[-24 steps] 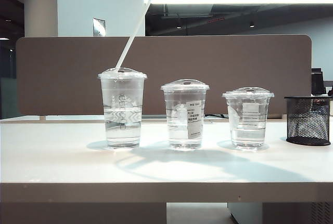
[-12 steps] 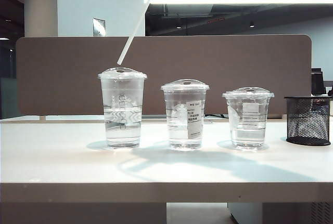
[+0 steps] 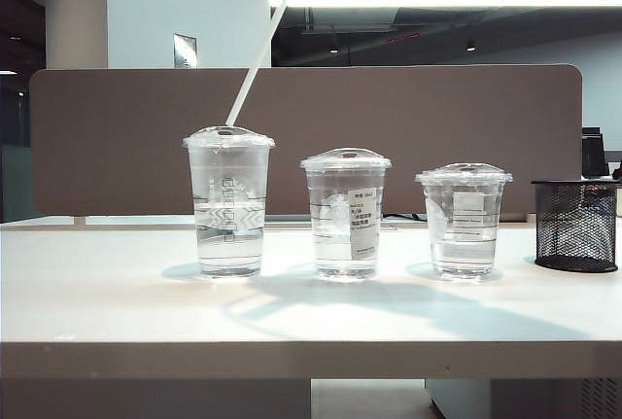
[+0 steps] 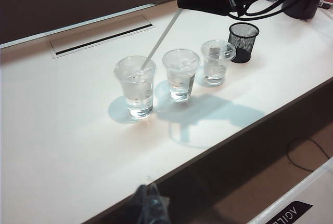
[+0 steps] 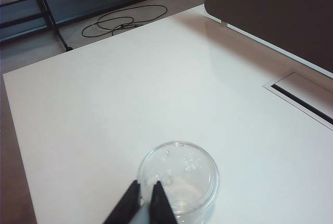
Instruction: Pick up the straw and insert it into the large coffee cup.
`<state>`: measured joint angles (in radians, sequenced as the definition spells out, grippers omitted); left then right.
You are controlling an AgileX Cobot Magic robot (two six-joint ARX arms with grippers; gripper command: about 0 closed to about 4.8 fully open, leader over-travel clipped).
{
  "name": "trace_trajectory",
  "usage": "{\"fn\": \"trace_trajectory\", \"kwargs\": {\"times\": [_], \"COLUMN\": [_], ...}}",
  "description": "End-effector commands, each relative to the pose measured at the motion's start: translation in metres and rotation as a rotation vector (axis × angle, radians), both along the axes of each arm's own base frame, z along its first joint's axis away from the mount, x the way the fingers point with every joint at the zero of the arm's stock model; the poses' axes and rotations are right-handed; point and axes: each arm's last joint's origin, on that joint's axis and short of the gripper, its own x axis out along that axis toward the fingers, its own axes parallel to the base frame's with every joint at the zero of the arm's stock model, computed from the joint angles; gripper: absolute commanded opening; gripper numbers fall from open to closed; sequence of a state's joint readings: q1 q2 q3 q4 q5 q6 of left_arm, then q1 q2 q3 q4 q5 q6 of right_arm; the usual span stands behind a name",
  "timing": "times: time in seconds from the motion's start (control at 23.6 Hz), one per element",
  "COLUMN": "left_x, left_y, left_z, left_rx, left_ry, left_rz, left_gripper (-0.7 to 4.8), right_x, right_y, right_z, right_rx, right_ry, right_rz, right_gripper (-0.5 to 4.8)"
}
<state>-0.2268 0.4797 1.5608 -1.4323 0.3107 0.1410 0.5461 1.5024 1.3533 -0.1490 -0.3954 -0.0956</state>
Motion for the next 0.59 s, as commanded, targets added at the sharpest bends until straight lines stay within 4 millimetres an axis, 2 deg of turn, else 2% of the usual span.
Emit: {"fn": "trace_trajectory", "kwargs": {"times": [0.04, 0.59], "left_x": [-0.0003, -0.0003], "left_y": [-0.0001, -0.0001], "left_z": [0.0003, 0.0003], "left_rx": [-0.003, -0.003], "left_ry": [0.0, 0.0], "left_rz": [-0.001, -0.001], "left_gripper": [-0.03, -0.03], "right_x": [0.0008, 0.0043], "right_y": [0.0014, 0.0042], "right_z": [0.0007, -0.0053], "right_rx": [-0.001, -0.007], "right_ry": [-0.017, 0.002], "right_rz": [0.005, 0.017], "right_gripper": [0.4, 0.4]}}
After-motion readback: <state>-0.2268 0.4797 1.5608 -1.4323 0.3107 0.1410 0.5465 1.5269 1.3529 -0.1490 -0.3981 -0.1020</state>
